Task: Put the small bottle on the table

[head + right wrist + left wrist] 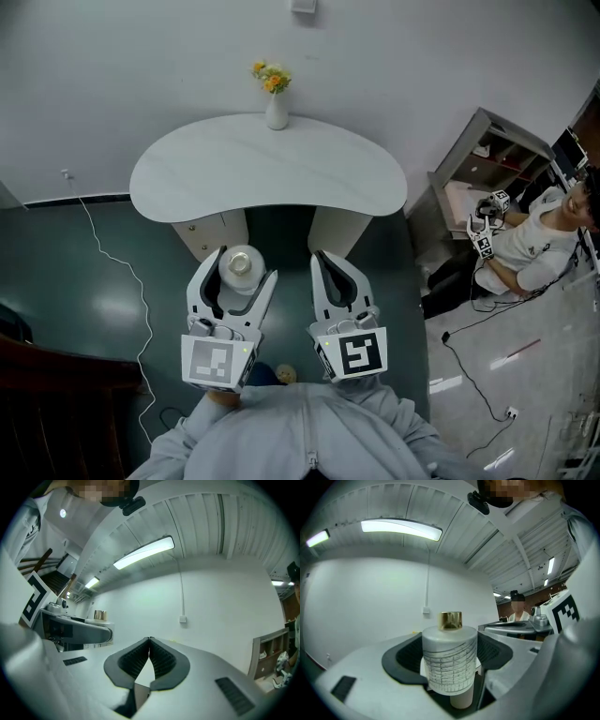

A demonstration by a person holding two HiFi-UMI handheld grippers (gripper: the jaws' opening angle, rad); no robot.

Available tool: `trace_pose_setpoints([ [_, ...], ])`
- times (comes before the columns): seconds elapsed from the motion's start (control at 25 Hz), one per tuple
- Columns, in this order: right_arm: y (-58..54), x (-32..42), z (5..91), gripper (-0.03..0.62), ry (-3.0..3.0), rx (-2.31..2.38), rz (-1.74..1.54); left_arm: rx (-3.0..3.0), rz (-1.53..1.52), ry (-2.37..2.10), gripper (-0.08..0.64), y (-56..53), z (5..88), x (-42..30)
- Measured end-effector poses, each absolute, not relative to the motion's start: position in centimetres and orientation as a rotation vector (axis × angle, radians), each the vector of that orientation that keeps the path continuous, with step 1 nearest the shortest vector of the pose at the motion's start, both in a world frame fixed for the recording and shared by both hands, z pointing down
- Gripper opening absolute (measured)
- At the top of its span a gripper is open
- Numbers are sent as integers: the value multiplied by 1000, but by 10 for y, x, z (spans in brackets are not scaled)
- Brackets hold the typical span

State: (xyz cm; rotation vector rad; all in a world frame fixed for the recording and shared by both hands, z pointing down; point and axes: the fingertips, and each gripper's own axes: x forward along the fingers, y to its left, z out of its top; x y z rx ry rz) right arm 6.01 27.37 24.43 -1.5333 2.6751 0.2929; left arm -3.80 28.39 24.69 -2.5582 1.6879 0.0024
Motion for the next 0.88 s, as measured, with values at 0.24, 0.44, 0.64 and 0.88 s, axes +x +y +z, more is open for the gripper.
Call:
trace_pose_setpoints([
  [0.24,252,65,251,26,2680,-1531,263,-2563,33,1719,331,262,248,-36],
  [0.44,226,61,254,26,2674,-1539,257,-2574,7,1701,331,234,256,-39],
  [0.64,183,57,259,26,2678,-1562,274,-2583,26,1694,331,190,257,-44],
  [0.88,118,51,265,26,2677,-1591,262,-2605,-1,1676,331,126,263,-53],
])
